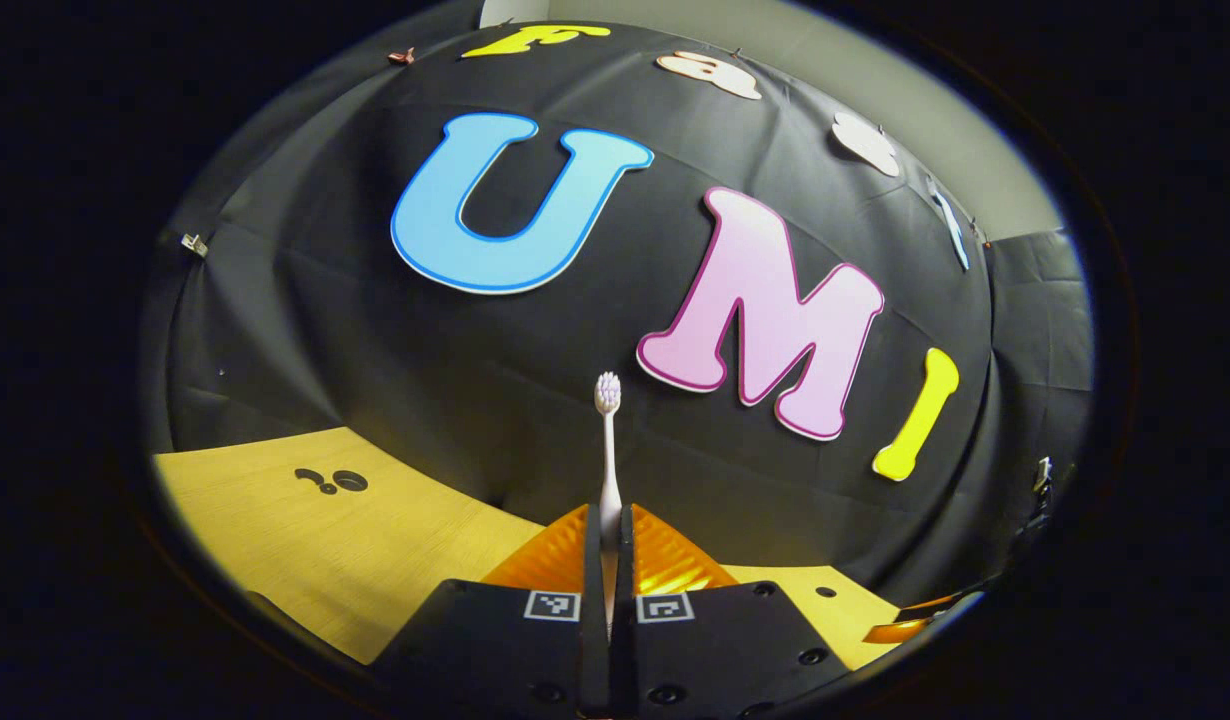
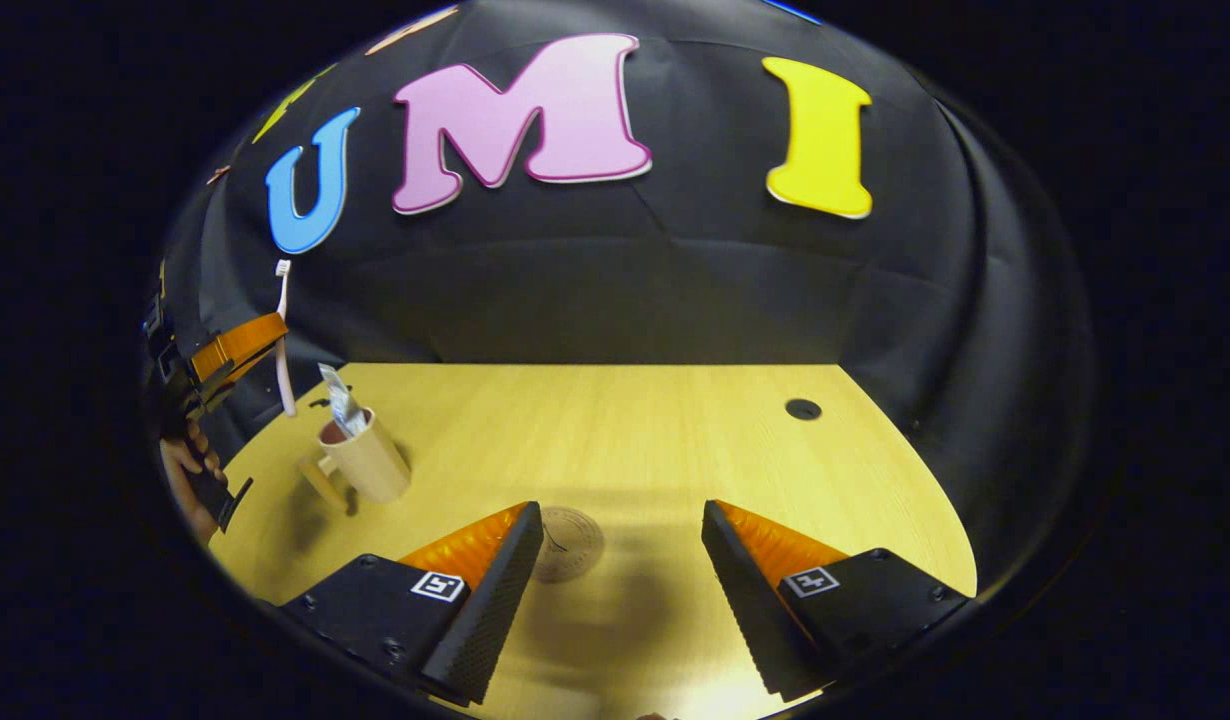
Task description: Put the toothbrush and toothpaste on the desktop into the cup, then pick up the cup and place it on the coaster on the desktop.
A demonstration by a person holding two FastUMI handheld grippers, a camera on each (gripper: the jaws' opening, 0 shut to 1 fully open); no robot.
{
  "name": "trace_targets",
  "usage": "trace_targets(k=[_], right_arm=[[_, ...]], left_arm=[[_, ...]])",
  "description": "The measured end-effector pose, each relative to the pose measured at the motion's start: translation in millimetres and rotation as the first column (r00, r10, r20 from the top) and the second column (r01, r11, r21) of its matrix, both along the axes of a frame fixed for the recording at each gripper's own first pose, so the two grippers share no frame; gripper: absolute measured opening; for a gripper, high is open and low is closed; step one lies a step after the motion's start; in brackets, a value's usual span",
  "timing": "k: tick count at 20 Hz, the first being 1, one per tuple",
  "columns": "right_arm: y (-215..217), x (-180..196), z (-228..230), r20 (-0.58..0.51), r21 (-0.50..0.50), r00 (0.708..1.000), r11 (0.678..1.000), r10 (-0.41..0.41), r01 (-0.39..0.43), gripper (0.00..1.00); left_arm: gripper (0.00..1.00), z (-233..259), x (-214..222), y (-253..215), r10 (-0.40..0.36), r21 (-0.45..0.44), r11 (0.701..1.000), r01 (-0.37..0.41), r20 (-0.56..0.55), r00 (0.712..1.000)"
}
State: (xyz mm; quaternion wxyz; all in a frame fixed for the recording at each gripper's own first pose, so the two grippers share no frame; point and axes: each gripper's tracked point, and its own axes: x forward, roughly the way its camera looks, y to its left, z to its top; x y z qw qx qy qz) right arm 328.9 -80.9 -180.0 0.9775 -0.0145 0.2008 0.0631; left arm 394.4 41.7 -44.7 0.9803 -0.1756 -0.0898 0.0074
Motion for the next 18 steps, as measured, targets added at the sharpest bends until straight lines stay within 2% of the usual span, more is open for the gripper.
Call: trace_targets(k=[3,13,16,18], right_arm=[[-11,-14,-18,-0.040,0.001,0.999,1.000,-0.026,0.026,0.98],[-12,-12,-23,-0.055,-0.002,0.998,1.000,-0.018,0.018,0.98],[-8,-12,-19,-0.040,-0.012,0.999,1.000,-0.008,0.008,0.98],[-7,-13,-21,-0.048,-0.015,0.999,1.000,-0.002,0.002,0.98]], left_arm=[[0.06,-15,12,-3,0.007,0.067,0.998,-0.008,0.011,1.000],[0.11,-41,21,-13,-0.010,0.136,0.991,0.013,-0.019,1.000],[0.19,-41,17,-17,-0.036,0.140,0.989,0.039,-0.022,0.999],[0.43,-42,16,-18,-0.042,0.154,0.987,0.047,-0.041,0.998]])
